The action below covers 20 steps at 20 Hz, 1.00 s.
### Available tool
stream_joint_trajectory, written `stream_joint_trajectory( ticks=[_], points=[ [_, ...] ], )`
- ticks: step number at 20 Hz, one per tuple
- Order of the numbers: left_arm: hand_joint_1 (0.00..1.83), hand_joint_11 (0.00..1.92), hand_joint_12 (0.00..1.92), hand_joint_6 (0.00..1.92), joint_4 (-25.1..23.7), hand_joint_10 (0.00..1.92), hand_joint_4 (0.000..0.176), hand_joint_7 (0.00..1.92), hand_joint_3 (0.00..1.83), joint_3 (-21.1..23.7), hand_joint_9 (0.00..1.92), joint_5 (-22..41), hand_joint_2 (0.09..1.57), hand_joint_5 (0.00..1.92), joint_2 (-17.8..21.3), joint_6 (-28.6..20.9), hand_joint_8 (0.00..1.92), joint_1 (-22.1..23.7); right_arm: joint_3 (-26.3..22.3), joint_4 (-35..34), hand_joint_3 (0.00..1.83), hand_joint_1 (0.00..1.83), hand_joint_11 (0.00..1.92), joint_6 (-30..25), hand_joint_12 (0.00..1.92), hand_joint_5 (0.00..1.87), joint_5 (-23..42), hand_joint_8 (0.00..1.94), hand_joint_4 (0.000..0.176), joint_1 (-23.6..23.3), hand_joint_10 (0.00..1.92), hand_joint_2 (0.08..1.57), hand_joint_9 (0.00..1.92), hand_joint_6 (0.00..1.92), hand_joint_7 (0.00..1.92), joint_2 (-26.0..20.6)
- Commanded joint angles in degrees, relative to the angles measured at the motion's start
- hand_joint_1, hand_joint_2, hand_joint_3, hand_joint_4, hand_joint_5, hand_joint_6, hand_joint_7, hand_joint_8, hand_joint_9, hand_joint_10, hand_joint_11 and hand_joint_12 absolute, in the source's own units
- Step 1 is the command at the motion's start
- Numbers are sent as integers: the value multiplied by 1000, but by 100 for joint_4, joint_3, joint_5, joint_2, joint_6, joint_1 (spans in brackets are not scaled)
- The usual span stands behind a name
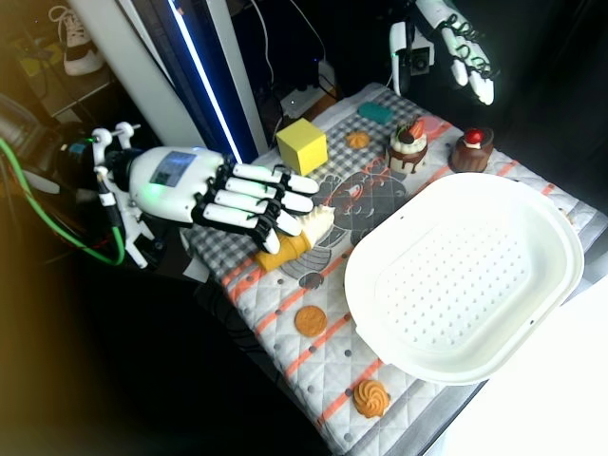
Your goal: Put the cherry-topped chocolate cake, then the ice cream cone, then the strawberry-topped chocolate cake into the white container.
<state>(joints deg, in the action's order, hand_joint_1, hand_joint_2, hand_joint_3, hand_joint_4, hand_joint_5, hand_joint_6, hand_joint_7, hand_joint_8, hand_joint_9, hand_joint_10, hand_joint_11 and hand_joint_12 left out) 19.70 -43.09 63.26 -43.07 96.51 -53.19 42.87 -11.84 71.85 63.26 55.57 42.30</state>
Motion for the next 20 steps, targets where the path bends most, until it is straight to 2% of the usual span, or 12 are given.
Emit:
stream_joint_trajectory(
  ticks=[1,3,5,6,7,8,11,12,14,15,16,20],
  points=[
    [534,0,30,0,-64,0,16,0,2,-9,0,676,1200,0,10,31,0,72,23,-13,34,610,0,-12,1177,0,787,0,0,-30,2,1160,0,0,0,-24],
    [495,0,0,0,-29,0,33,0,1,-7,0,695,1200,0,3,40,0,71,20,-44,5,541,0,-12,927,0,849,0,0,-7,0,1179,0,0,0,-24],
    [511,0,0,0,28,0,38,0,5,-21,0,693,1213,0,-10,45,0,70,8,-49,0,561,0,-12,427,0,897,0,0,15,0,1185,0,0,0,-22],
    [495,0,0,0,52,0,41,0,6,-30,0,684,1219,0,-21,45,0,68,4,-61,0,571,0,-12,561,0,904,0,0,29,0,1191,0,0,0,-17],
    [490,11,5,0,76,0,46,0,4,-47,0,661,1216,0,-32,46,0,68,6,-85,1,588,0,-12,432,0,907,0,0,38,0,1191,0,0,0,-3],
    [539,1,289,0,104,0,49,0,2,-60,0,653,1216,0,-33,46,0,68,9,-97,1,607,0,-12,236,0,912,0,0,45,0,1194,0,0,0,9],
    [643,0,528,0,370,0,75,0,0,-203,0,564,1213,0,-104,88,0,107,2,-118,0,657,0,-13,917,0,931,0,0,81,0,1180,0,0,0,17],
    [676,0,793,0,598,2,85,0,0,-330,9,394,1182,0,-202,238,0,206,5,-125,0,598,0,-13,601,0,930,0,0,84,0,1180,0,0,0,19],
    [671,0,764,0,865,0,84,0,0,-416,1,207,1189,0,-320,629,0,343,4,-126,0,553,0,-13,575,0,932,0,0,85,0,1178,0,0,0,22],
    [705,0,757,0,1068,0,75,0,3,-487,0,24,1199,0,-435,1013,0,462,3,-129,1,539,0,-13,356,0,932,0,0,95,0,1182,0,0,0,22],
    [810,0,468,0,1219,0,96,0,1,-564,0,-116,1196,8,-543,1217,0,554,3,-138,1,551,0,-13,70,0,932,0,0,104,0,1185,0,0,0,22],
    [926,0,420,5,1690,0,83,0,0,-1021,0,-646,1176,67,-888,1332,0,771,-1,-144,0,552,0,-14,0,0,933,0,0,113,0,1181,0,0,0,30]
  ],
)
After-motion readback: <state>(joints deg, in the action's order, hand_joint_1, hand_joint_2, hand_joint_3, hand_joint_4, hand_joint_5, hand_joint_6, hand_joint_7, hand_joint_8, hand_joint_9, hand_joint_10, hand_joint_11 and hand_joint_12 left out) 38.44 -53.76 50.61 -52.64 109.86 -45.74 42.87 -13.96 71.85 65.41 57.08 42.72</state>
